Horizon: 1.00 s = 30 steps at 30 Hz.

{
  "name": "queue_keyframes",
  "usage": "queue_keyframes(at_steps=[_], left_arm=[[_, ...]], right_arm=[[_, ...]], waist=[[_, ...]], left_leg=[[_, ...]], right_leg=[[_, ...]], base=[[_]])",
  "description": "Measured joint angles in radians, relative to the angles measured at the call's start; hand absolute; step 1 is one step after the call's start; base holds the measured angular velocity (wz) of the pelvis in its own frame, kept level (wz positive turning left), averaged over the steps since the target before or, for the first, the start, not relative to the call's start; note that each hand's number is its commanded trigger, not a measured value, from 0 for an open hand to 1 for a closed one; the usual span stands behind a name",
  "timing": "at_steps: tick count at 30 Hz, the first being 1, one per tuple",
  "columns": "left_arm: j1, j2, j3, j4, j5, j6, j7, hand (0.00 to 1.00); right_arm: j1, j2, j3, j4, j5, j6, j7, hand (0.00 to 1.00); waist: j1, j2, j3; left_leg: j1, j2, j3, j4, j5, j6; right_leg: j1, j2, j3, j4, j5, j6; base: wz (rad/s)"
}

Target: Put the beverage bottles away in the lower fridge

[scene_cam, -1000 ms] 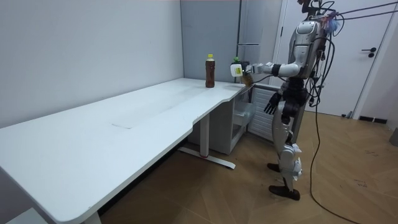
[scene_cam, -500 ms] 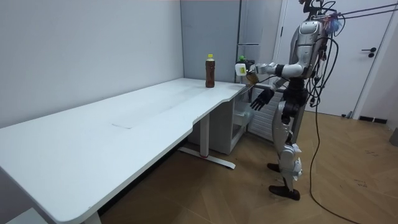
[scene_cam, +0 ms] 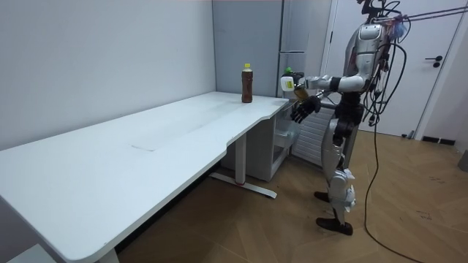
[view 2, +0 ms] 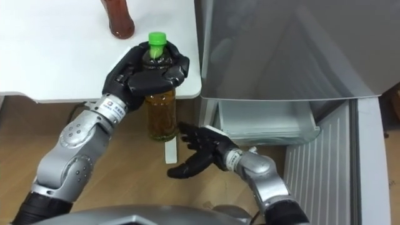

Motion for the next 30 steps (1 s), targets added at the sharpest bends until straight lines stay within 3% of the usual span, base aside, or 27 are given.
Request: queue_keyframes(at_steps=[5, 11, 16, 18, 27, 30], left_arm=[[0.000, 0.003, 0.004, 0.000, 0.033, -0.021, -0.002, 1.00], [0.007, 0.007, 0.002, 0.000, 0.042, -0.041, -0.008, 1.00], [0.007, 0.021, -0.012, 0.000, 0.086, -0.049, -0.027, 1.00], [0.008, 0.033, -0.021, 0.000, 0.085, -0.064, -0.028, 1.00], [0.013, 0.038, -0.035, 0.005, 0.085, -0.115, -0.028, 1.00], [0.019, 0.037, -0.038, 0.022, 0.081, -0.149, -0.028, 1.00]], right_arm=[[0.001, -0.003, 0.019, -0.079, 0.071, -0.001, 0.118, 0.00], [0.001, -0.023, 0.024, -0.098, 0.087, 0.000, 0.157, 0.00], [0.001, -0.039, 0.027, -0.110, 0.113, 0.010, 0.182, 0.00], [0.001, -0.043, 0.029, -0.110, 0.149, 0.021, 0.189, 0.00], [0.002, -0.044, 0.029, -0.117, 0.246, 0.022, 0.181, 0.00], [0.002, -0.044, 0.029, -0.117, 0.265, 0.022, 0.180, 0.00]], waist=[[0.018, 0.001, -0.0011], [0.021, -0.001, -0.0002], [0.022, -0.004, 0.0006], [0.024, -0.004, 0.0007], [0.043, -0.004, 0.0009], [0.046, -0.004, 0.0010]], left_leg=[[0.000, 0.000, -0.009, 0.001, 0.000, 0.000], [0.000, -0.001, -0.014, 0.001, 0.000, 0.000], [-0.001, -0.001, -0.012, 0.003, 0.000, 0.000], [-0.001, -0.001, -0.011, 0.002, 0.000, 0.000], [-0.006, -0.001, -0.016, 0.001, 0.000, 0.000], [-0.013, -0.001, -0.017, 0.001, 0.000, 0.000]], right_leg=[[0.002, -0.002, -0.007, 0.001, 0.000, 0.000], [0.002, -0.004, -0.012, 0.002, 0.000, 0.000], [0.002, -0.004, -0.014, 0.003, 0.000, 0.000], [0.002, -0.004, -0.014, 0.003, 0.000, 0.000], [0.000, -0.003, -0.014, 0.003, 0.000, 0.000], [-0.006, -0.003, -0.015, 0.003, 0.000, 0.000]], base=[[0.03], [0.02], [0.00], [0.00], [0.02], [0.01]])
